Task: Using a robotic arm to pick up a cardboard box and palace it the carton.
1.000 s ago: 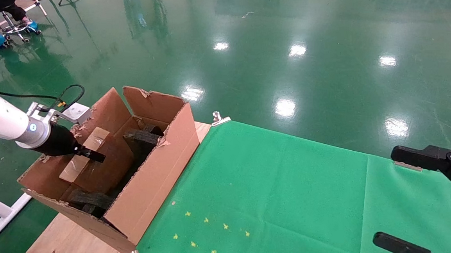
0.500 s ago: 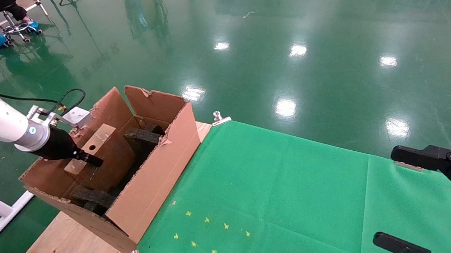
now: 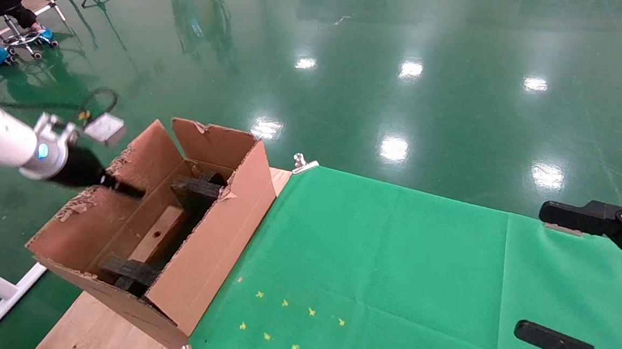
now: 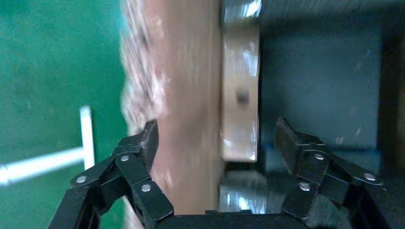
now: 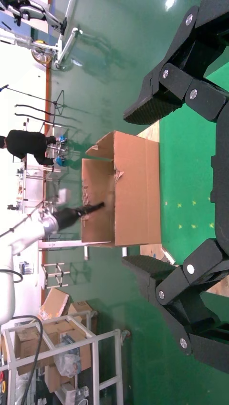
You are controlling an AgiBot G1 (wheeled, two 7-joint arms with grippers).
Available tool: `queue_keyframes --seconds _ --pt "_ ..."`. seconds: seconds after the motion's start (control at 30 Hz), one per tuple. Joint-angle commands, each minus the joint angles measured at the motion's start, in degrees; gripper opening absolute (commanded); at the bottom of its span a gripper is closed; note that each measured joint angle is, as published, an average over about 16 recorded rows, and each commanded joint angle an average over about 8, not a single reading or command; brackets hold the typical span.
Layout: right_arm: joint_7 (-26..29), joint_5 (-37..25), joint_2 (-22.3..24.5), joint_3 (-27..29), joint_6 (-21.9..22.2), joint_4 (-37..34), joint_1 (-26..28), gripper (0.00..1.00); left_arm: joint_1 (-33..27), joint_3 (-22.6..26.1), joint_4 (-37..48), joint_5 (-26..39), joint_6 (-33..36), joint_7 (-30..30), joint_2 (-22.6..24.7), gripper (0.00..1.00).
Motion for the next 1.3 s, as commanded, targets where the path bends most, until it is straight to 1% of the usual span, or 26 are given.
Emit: queue_keyframes --seconds 0.03,0.13,0.23,0.53,1.3 --pt "0.0 0.0 0.0 0.0 0.0 0.0 0.0 1.0 -1.3 -0.2 -1.8 -0.1 -0.5 0.3 -0.3 1.0" --pt "0.0 0.0 0.0 0.0 0.0 0.0 0.0 1.0 -2.0 -2.1 -5.3 -3.5 2.0 0.8 -2.1 1.0" --pt "0.0 0.0 0.0 0.0 0.0 0.0 0.0 1.0 -2.2 -3.2 -7.9 -5.5 4.1 0.6 -3.4 1.0" --pt "0.0 0.0 0.0 0.0 0.0 0.0 0.0 1.0 -1.7 -3.7 -9.6 -6.6 5.2 0.7 -3.9 1.0" --pt "0.0 0.0 0.0 0.0 0.0 0.0 0.0 1.0 12.2 -15.5 -25.9 -25.0 12.3 10.7 -5.1 1.0"
